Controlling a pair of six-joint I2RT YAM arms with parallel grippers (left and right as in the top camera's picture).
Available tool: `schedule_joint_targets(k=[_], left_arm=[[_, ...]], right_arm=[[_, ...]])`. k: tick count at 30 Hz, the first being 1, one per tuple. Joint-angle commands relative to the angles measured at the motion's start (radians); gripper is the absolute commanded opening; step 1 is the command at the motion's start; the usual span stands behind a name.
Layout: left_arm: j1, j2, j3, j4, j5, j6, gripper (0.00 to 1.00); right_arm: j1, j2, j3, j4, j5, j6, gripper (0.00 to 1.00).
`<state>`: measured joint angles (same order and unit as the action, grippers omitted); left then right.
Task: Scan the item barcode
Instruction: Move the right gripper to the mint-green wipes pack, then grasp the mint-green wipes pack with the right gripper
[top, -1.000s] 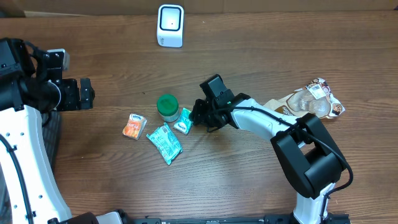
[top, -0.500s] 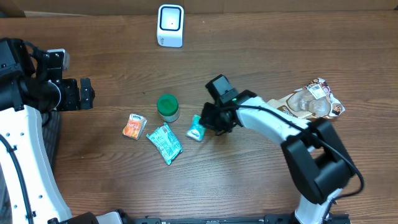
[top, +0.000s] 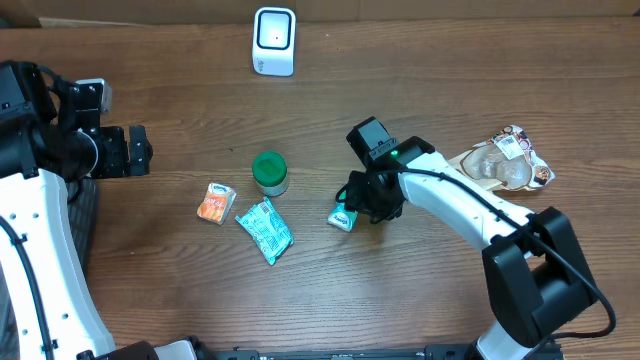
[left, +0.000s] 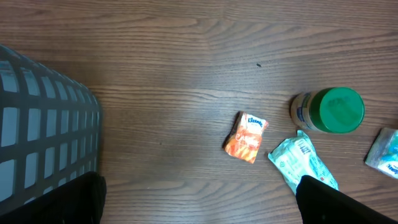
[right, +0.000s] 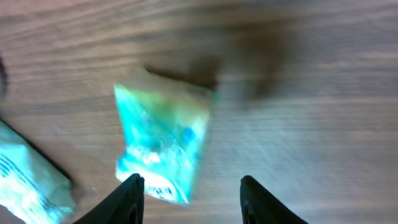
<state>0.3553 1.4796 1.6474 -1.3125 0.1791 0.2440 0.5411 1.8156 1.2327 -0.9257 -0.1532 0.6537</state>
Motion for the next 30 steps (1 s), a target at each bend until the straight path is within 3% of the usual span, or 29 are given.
schedule_joint_targets(k=[1,7,23,28,30], left_arm=[[0.003,0.006,0.01,0.001,-0.003,0.025,1.0],[0.003,0.006,0.01,0.001,-0.003,0.026,1.0],[0.003,0.006,0.01,0.001,-0.003,0.025,1.0],[0.003,0.006,0.01,0.001,-0.003,0.025,1.0],[0.003,0.006,0.01,0.001,-0.003,0.025,0.99]], right_arm=[[0.001,-0.024,0.079,-0.068,0.047,-0.035,0.47],[0.003,-0.024,0.068,-0.189,0.055,-0.033,0.43],[0.071,-0.02,-0.043,-0.184,0.109,0.08,0.37],[0.071,-0.018,-0.047,-0.179,0.111,0.085,0.3],[0.071,-0.014,-0.055,-0.183,0.106,0.109,0.22]])
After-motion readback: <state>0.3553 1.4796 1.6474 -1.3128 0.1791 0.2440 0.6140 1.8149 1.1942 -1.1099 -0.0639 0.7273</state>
